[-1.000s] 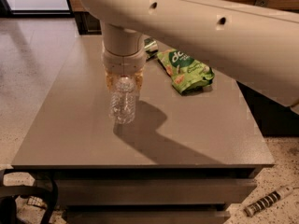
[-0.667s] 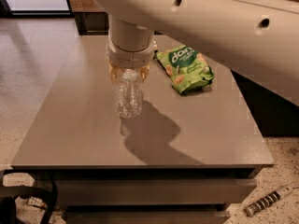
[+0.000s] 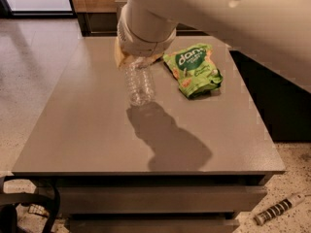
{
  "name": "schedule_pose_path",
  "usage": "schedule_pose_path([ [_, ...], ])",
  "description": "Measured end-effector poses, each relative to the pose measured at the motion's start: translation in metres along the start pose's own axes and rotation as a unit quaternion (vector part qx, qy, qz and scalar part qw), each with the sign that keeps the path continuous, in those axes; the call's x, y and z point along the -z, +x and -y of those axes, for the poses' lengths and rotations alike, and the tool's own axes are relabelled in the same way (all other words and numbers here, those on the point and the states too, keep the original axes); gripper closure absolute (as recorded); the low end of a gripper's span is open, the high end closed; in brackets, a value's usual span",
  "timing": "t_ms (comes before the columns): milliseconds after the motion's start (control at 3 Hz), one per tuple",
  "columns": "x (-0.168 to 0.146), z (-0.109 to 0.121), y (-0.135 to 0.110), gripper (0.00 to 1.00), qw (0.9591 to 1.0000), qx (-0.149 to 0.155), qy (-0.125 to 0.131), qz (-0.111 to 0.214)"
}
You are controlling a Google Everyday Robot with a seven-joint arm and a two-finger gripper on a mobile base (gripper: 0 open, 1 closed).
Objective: Place water bottle upright
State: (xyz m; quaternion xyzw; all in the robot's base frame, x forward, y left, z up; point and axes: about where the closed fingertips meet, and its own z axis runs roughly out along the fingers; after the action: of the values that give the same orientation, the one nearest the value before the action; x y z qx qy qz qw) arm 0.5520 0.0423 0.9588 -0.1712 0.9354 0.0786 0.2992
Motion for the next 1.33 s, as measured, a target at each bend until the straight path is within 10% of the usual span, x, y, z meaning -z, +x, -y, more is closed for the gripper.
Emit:
schedule_pose_path([
  [667,0.011,-0.012,-0.017,1.00,0.9872,0.126,-0.028,0.093],
  [1333,0.005,-0.012,-0.018,1.00,0.9630,0.218,-0.057,0.148],
])
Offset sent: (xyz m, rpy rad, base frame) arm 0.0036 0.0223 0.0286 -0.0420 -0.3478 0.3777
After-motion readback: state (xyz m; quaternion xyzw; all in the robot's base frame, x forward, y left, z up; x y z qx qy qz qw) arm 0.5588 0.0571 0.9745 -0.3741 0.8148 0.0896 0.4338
